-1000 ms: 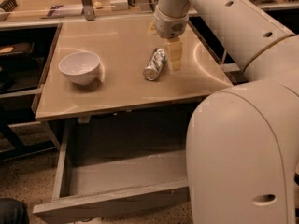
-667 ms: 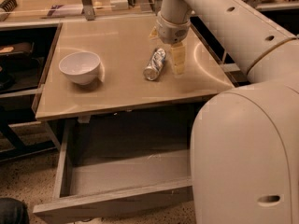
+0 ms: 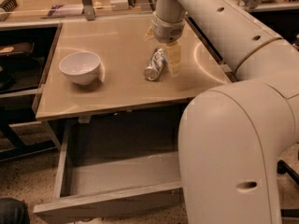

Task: Place redbull can into top drawer

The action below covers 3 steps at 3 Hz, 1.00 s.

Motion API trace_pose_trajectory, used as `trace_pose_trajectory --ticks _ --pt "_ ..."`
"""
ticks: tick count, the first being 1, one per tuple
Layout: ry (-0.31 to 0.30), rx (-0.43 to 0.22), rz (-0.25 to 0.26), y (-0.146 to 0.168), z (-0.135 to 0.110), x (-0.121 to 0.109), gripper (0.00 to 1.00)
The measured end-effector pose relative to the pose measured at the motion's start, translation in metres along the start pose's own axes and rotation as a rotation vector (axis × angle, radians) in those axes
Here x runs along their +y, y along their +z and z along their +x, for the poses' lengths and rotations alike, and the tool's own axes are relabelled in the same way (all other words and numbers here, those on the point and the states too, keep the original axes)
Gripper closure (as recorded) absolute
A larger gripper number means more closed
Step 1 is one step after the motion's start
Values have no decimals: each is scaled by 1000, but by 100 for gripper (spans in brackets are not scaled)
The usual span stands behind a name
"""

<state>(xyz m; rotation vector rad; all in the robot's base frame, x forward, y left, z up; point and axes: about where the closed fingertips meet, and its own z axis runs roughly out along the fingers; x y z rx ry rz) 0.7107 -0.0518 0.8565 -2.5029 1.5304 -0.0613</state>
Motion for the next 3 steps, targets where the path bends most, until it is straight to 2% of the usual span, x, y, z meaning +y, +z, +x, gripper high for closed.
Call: trace_pose_trajectory --ticks 1,2,3 --pt "-15 -9 16 10 -5 -17 0" --pt "-27 -28 22 23 -11 -25 0" --pt "-18 -63 17 40 -16 -20 0"
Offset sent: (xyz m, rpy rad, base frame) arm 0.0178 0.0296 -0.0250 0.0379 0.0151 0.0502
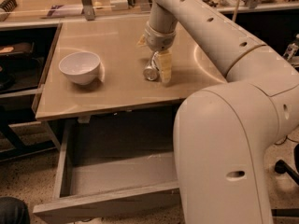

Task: Place redbull can into top drawer

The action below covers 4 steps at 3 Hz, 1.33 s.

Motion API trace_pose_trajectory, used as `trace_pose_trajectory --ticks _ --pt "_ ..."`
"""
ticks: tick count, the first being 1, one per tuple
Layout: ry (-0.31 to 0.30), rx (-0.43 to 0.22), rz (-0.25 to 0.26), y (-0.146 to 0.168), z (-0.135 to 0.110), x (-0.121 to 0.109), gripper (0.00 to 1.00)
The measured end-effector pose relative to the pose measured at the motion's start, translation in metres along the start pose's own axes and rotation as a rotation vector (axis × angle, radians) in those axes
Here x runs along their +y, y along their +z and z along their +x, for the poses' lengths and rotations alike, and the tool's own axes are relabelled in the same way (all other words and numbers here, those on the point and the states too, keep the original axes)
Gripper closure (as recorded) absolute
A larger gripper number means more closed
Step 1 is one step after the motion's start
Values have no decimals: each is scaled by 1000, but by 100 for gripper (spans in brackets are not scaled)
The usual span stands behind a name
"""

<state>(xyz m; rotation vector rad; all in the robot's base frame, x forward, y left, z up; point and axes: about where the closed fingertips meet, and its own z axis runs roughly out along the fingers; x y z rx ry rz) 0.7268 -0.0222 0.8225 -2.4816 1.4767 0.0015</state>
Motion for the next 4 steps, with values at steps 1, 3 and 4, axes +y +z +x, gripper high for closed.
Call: trace_pose_trajectory --ticks 1,3,4 --pt "21 -50 -6 17 -7 14 0" --pt "20 -52 -11 17 -7 15 42" --pt "20 -52 -11 17 -7 15 65"
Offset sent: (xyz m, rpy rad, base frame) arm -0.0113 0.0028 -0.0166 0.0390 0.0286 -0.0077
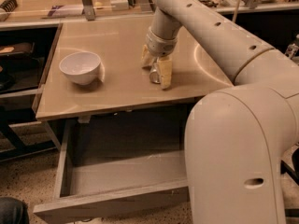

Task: Place redbull can into top drawer

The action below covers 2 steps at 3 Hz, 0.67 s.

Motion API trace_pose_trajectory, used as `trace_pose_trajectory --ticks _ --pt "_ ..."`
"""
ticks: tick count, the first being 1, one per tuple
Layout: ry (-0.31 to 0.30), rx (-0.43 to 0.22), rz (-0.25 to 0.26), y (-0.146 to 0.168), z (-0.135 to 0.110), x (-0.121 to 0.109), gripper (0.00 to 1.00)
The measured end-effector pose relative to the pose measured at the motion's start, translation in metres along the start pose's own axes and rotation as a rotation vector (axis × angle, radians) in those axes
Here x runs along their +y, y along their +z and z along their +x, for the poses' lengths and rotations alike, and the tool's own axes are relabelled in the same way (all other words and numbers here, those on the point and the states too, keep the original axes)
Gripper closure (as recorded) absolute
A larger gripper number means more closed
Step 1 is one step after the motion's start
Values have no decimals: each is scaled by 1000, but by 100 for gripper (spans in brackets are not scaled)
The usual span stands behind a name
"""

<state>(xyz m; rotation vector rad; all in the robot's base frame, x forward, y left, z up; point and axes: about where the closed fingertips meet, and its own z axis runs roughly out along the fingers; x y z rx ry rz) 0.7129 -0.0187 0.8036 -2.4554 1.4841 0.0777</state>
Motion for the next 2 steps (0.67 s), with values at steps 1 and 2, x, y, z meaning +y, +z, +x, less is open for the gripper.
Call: trace_pose_trajectory --ticks 1,2 --pt "0 0 0 0 0 0 89" --pt "0 0 0 0 0 0 100"
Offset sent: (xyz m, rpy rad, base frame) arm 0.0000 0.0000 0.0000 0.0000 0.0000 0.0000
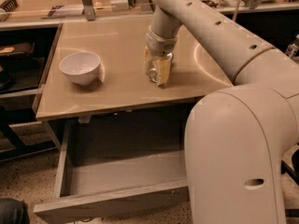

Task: Place redbull can into top drawer

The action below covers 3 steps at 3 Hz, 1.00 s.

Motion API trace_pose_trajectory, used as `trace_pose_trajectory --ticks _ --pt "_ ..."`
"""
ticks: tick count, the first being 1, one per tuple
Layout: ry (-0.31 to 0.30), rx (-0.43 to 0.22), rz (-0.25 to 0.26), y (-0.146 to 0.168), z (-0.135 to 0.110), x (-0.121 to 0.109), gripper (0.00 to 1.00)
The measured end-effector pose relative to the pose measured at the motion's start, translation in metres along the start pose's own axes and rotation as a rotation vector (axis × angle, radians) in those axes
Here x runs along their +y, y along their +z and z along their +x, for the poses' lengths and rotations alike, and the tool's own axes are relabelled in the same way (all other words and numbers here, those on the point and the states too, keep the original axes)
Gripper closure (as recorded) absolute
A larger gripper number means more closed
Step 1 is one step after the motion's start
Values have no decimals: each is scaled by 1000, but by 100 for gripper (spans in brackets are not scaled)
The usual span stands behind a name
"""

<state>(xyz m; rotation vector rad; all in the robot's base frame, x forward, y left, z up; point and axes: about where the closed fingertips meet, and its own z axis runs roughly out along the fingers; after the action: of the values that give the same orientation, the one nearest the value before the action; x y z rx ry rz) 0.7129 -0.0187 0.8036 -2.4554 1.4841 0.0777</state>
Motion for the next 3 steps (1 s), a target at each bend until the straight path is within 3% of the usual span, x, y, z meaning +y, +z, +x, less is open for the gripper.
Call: trace_pose_trajectory --ticks 2,3 --pt "0 0 0 -15 -3 -3 100" --pt "-11 26 24 -34 -13 1 100"
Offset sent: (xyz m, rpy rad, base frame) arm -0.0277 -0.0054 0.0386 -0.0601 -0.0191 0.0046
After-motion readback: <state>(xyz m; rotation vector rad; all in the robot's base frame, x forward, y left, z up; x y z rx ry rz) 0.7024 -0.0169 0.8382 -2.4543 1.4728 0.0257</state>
